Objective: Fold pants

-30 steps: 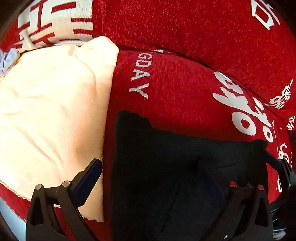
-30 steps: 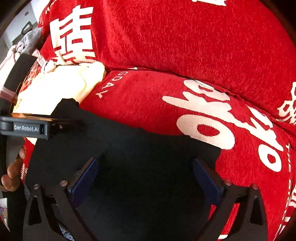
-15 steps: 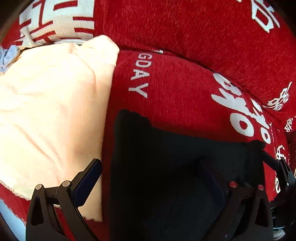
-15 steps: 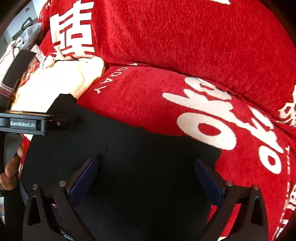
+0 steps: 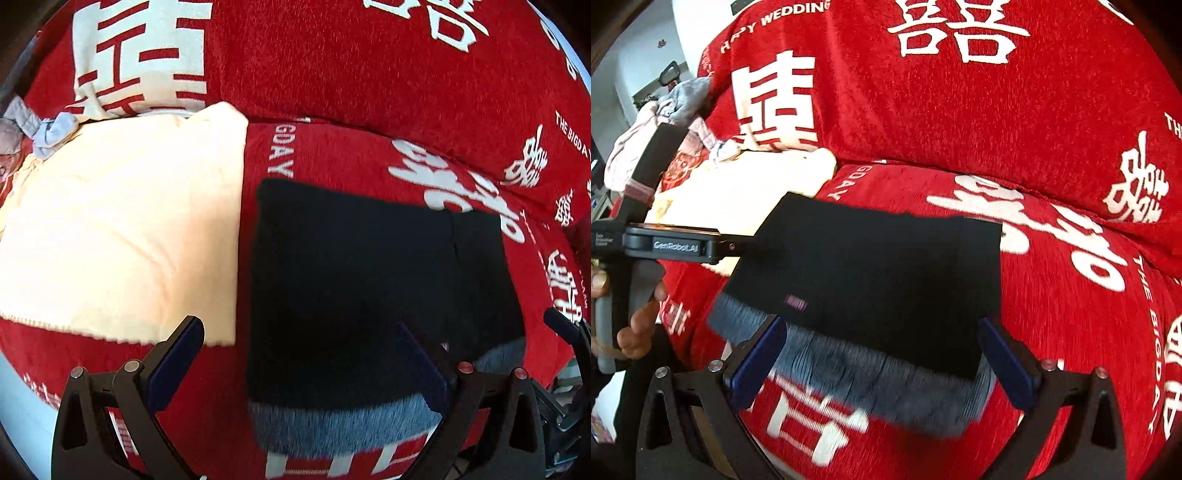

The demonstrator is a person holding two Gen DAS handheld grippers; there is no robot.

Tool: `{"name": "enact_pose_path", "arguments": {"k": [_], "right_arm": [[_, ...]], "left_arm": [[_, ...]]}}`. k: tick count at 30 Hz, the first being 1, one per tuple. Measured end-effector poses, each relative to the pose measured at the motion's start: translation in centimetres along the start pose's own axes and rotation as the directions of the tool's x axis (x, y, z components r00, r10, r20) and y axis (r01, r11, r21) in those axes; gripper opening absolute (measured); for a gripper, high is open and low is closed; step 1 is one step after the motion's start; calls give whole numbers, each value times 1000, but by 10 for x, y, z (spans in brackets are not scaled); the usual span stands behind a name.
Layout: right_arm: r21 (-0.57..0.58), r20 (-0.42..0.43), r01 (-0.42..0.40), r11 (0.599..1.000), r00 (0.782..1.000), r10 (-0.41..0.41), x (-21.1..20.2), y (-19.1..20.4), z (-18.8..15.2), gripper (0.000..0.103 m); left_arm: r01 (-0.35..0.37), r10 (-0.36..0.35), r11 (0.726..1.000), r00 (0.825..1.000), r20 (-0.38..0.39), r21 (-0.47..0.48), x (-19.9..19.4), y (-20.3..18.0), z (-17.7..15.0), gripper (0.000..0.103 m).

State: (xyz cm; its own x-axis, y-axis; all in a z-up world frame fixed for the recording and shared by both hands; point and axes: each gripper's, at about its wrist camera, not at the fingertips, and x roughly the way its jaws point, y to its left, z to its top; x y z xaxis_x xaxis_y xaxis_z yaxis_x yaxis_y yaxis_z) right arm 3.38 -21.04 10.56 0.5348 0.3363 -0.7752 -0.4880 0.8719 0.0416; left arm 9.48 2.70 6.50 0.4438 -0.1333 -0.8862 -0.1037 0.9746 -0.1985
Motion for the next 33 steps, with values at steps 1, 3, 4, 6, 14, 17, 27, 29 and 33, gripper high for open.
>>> {"name": "enact_pose_path", "arguments": {"k": [1, 3, 4, 6, 14, 17, 27, 29, 33], "right_arm": [[4, -4, -1, 1000, 1000, 1, -1, 1, -7, 103], [13, -17, 1, 1000, 1000, -1, -1, 1, -20, 103], [23, -25, -2, 1000, 1000, 2, 0, 0, -25, 103], [45, -47, 1, 999, 999, 2, 5, -4, -36, 103], [82, 0, -24, 996, 1000, 24, -4, -6, -43, 103], [65, -20, -25, 998, 999, 26, 7, -2, -42, 103], [85, 9, -97, 992, 995, 97, 1, -8, -46, 103], [92, 30, -120, 989, 993, 117, -4, -11, -45, 103], [128, -4, -107, 986, 994, 109, 10, -20, -44, 103]], "left_arm": [[0, 0, 1000, 1000, 0, 0, -1, 1, -6, 103], [-5, 5, 1000, 1000, -1, 5, -3, 1, -18, 103], [-9, 9, 1000, 1000, -2, 7, -3, 1, -23, 103], [-13, 13, 1000, 1000, -9, 5, -2, 3, -30, 103], [13, -14, 998, 1000, -15, -63, -2, 27, -47, 103], [18, -20, 997, 999, -24, -72, 4, 28, -50, 103], [23, -22, 998, 1000, 12, -63, -7, 26, -55, 103], [9, -7, 998, 1000, 24, -66, -8, 28, -52, 103], [3, -5, 996, 1000, -30, -92, 13, 36, -50, 103]]}}
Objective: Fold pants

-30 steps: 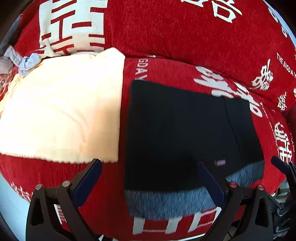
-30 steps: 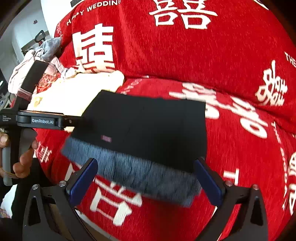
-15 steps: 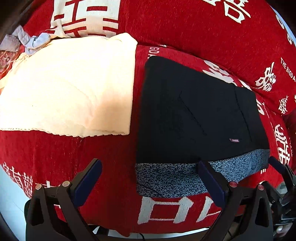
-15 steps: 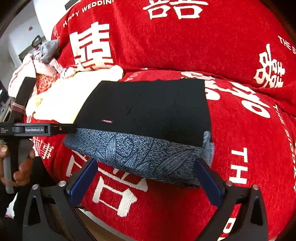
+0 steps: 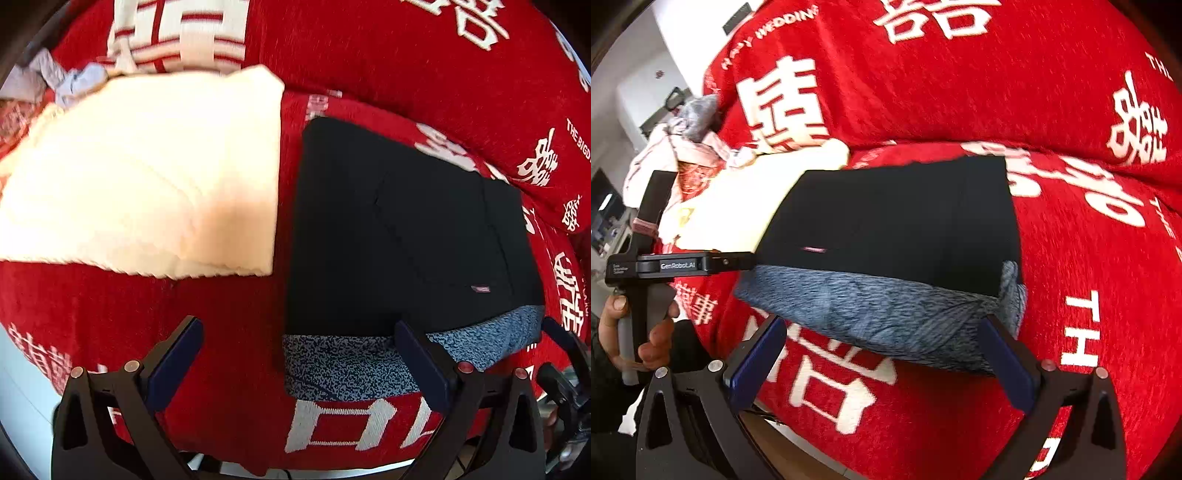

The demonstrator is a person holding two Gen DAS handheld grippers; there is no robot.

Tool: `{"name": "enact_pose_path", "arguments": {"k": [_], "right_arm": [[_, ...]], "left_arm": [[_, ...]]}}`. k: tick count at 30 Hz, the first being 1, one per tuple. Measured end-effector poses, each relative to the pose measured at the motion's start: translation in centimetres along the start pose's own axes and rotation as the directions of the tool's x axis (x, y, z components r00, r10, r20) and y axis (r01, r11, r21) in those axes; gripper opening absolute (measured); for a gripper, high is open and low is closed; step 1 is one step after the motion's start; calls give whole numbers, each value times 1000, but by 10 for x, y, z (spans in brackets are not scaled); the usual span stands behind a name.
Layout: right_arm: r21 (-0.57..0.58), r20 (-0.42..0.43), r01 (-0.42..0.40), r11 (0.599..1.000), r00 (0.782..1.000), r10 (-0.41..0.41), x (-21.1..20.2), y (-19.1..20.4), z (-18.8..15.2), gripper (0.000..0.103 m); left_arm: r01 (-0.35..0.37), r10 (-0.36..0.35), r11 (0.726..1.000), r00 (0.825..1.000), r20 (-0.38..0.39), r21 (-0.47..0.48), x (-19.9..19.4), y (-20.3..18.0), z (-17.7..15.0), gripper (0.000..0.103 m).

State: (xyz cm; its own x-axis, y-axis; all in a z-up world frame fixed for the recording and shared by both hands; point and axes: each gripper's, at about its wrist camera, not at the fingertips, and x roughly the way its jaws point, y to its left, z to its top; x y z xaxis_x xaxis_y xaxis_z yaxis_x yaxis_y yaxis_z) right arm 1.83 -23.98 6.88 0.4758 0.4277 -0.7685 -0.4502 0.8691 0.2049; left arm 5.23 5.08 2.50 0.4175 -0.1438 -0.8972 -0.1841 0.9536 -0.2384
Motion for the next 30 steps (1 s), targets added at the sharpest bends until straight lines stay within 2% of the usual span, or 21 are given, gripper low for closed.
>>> {"name": "enact_pose_path", "arguments": {"k": [7, 12, 17, 19, 22, 24, 27, 30], "right_arm": [[22, -29, 15, 1000, 999, -15, 14, -8, -5, 103], [-50, 31, 30, 998, 999, -29, -4, 9, 16, 103], [-76, -45, 39, 996, 998, -43, 22, 8, 27, 103], [-78, -65, 114, 990, 991, -119, 23, 5, 29, 103], [-55, 28, 127, 990, 992, -125, -4, 5, 32, 103], [-60, 58, 91, 994, 994, -87, -14, 10, 34, 103], [-91, 7, 8, 996, 1000, -7, -2, 20, 30, 103], [-100, -69, 39, 994, 997, -46, 27, 18, 20, 103]], "left_arm": [[-18, 18, 1000, 1000, -5, 26, 7, -5, -2, 103], [-33, 33, 998, 999, 2, 46, 6, -9, -2, 103], [-30, 30, 999, 1000, -4, 39, 9, -9, 0, 103], [-28, 28, 999, 1000, -4, 42, 9, -8, -1, 103], [-28, 28, 999, 1000, -4, 46, 10, -7, 0, 103], [-32, 33, 998, 999, -4, 50, 10, -8, 0, 103], [-36, 36, 998, 999, -1, 51, 10, -9, -1, 103], [-16, 17, 999, 1000, -7, 41, 12, -8, -2, 103]]}}
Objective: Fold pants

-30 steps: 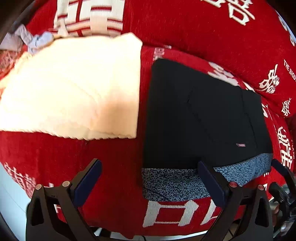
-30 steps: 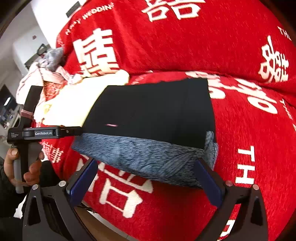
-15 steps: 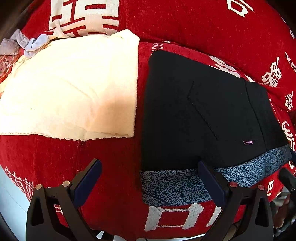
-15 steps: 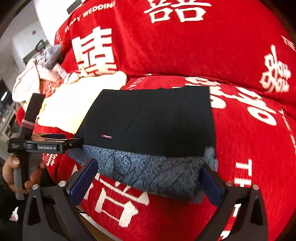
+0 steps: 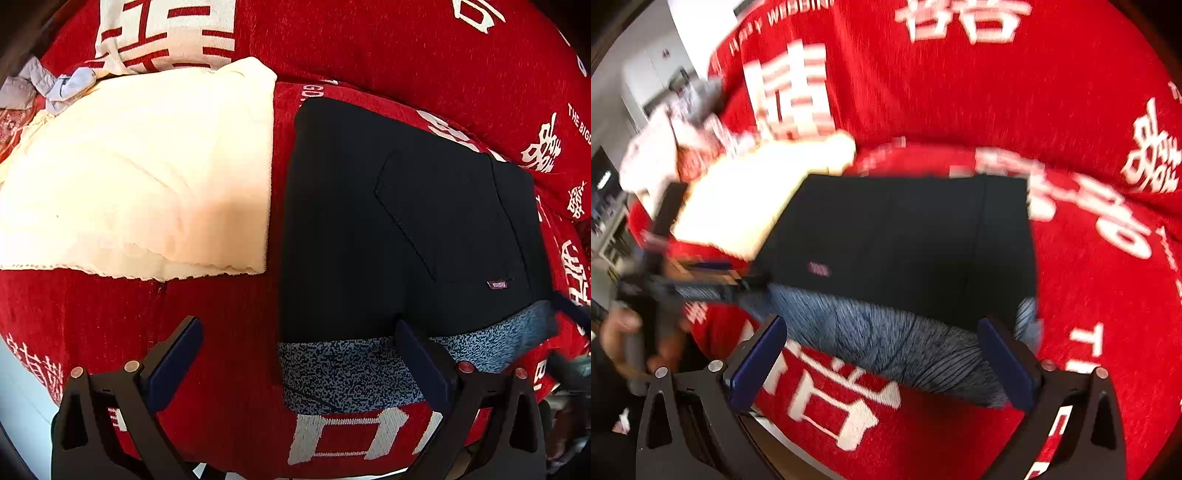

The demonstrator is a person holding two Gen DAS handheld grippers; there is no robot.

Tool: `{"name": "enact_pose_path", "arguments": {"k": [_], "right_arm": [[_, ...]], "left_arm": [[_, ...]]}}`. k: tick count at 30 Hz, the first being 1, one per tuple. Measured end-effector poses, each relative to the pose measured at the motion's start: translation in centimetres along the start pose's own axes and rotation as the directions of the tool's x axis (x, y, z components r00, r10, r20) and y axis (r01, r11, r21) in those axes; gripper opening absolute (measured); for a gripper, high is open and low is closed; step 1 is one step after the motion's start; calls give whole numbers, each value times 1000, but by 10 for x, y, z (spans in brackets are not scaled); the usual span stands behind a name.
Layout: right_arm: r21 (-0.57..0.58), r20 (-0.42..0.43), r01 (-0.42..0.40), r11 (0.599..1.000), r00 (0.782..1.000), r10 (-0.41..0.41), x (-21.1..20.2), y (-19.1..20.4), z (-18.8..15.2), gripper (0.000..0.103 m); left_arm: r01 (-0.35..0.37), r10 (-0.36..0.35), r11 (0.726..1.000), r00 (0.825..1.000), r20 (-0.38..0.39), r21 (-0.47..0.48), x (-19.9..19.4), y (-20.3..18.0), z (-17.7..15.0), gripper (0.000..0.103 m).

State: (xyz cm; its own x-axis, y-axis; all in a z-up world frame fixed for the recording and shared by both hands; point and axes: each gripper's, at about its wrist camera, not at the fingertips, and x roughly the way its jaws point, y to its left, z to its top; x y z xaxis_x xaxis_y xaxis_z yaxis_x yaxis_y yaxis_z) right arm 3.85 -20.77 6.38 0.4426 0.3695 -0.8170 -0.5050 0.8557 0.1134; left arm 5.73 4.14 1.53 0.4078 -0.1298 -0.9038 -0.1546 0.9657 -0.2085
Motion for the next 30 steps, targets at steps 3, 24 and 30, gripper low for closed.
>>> {"name": "enact_pose_path", "arguments": {"k": [3, 24, 30], "right_arm": [[-54, 16, 51, 997, 999, -50, 5, 8, -5, 103], [92, -73, 342, 935, 939, -336, -30, 13, -5, 103], [146, -123, 358, 922, 932, -342, -26, 7, -14, 103]], "left_arm": [[2, -2, 1000, 1000, -3, 2, 1, 1, 1, 103], [-81, 78, 996, 993, 94, 32, -48, -48, -27, 103], [-74, 66, 994, 993, 97, 81, -51, -65, -39, 103]]}}
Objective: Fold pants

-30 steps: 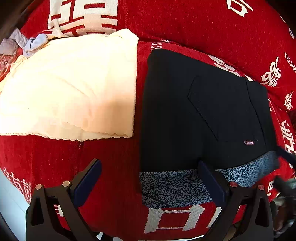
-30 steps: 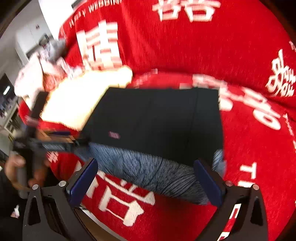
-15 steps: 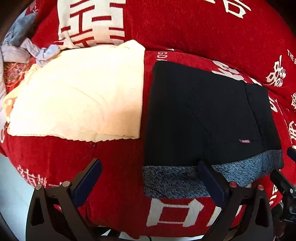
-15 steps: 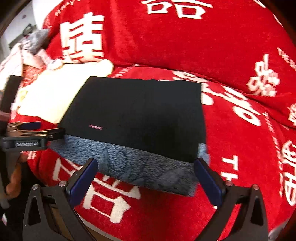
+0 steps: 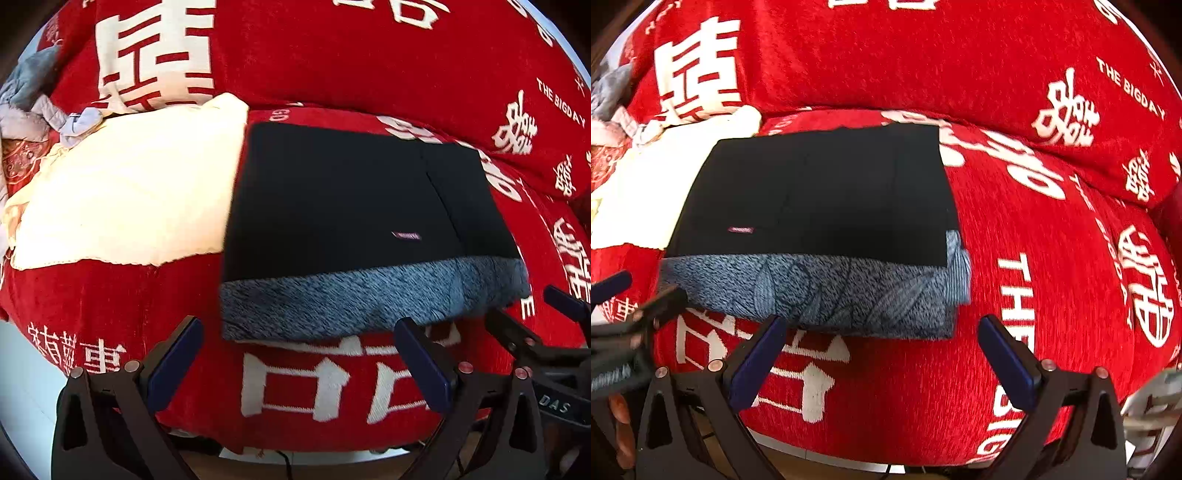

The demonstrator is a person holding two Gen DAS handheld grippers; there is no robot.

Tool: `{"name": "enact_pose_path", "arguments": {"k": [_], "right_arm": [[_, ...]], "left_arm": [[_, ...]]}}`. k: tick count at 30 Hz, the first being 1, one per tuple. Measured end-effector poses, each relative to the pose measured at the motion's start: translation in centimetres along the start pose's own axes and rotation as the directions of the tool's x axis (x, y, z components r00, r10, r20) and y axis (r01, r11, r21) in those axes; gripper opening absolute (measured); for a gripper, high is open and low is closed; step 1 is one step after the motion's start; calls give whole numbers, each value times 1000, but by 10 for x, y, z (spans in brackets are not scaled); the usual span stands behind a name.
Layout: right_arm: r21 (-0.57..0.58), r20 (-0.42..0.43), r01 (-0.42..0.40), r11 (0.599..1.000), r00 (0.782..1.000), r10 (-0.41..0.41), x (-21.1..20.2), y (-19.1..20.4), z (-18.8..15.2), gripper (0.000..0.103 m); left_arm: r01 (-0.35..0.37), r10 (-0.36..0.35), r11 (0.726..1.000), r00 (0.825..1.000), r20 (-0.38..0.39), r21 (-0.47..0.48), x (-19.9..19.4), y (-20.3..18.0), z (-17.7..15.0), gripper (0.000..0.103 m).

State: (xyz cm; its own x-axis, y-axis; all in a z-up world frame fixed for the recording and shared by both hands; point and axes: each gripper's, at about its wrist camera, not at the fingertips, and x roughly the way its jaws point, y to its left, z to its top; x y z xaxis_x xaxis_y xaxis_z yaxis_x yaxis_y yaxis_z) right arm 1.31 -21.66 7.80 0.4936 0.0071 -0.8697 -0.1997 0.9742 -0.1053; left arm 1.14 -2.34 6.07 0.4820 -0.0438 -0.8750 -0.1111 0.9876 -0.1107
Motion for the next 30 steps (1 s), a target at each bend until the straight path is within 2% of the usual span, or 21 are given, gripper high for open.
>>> {"name": "enact_pose_path", "arguments": {"k": [3, 15, 19, 26, 30], "right_arm": [[19, -13, 2, 1000, 1000, -2, 2, -1, -2, 103], [26, -10, 28, 999, 1000, -28, -1, 2, -2, 103], [35, -14, 30, 999, 999, -29, 1, -1, -3, 103], [34, -14, 32, 999, 999, -32, 1, -2, -3, 103], [34, -13, 35, 999, 999, -35, 0, -1, -3, 103]], "left_arm": [[26, -26, 1000, 1000, -9, 8, -2, -4, -1, 103], [-25, 27, 999, 999, -42, 41, 0, -13, -10, 103], [8, -6, 999, 999, -48, 42, 0, -14, -13, 103], [14, -13, 1000, 998, -65, 16, 1, -9, -13, 103], [-41, 42, 999, 998, -47, 17, 2, -6, -14, 103]]}}
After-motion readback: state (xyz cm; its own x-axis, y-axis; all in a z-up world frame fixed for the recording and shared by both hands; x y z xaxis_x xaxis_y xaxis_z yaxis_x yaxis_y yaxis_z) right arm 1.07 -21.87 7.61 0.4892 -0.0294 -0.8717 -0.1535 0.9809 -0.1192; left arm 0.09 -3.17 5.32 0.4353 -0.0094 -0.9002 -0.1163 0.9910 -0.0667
